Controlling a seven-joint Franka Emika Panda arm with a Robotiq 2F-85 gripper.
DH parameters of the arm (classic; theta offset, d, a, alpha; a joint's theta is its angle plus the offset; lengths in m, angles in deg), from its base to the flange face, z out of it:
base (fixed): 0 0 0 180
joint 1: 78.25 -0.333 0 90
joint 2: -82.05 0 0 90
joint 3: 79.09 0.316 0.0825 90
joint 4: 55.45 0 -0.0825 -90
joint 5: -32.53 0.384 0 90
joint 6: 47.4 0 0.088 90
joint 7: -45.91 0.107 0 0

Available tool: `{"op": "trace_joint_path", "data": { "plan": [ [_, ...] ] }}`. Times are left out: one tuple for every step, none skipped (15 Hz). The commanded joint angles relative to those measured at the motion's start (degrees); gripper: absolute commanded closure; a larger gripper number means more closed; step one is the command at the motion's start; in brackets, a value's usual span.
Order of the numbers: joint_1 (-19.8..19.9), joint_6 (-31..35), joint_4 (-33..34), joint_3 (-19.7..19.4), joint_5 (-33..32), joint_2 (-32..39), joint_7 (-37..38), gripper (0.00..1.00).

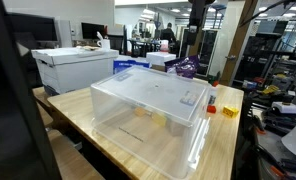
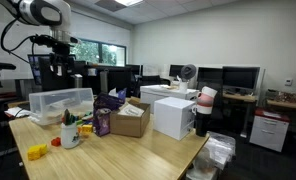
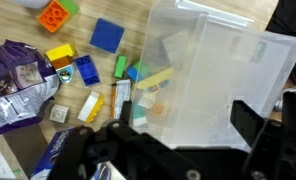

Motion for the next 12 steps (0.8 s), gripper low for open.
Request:
{"op": "trace_joint_path", "data": {
  "plan": [
    [-0.67, 1.49, 1.86, -0.1, 3.02, 3.74, -4.53, 0.0],
    [-0.76, 1.54, 2.2, -0.16, 3.49, 4.39, -5.08, 0.0],
    [-0.65, 1.74, 2.49, -0.17, 3.55, 5.19, -5.3, 0.0],
    [-0.55, 1.78, 2.83, -0.17, 3.63, 5.82, -5.52, 0.0],
    [-0.41, 1.89, 3.17, -0.19, 3.6, 6.52, -5.81, 0.0],
    [-0.29, 1.92, 3.66, -0.21, 3.59, 7.23, -6.0, 0.0],
    [-0.25, 1.94, 4.05, -0.27, 3.75, 7.88, -6.4, 0.0],
    [-0.25, 1.87, 4.59, -0.29, 3.96, 8.61, -6.88, 0.0],
    [-0.26, 1.73, 5.09, -0.27, 4.21, 9.25, -7.4, 0.0],
    [-0.31, 1.55, 5.72, -0.25, 4.61, 9.99, -8.12, 0.0],
    [-0.37, 1.34, 6.27, -0.17, 4.91, 10.58, -8.78, 0.0],
    [-0.43, 1.16, 6.98, -0.1, 5.37, 11.34, -9.64, 0.0]
  ]
}}
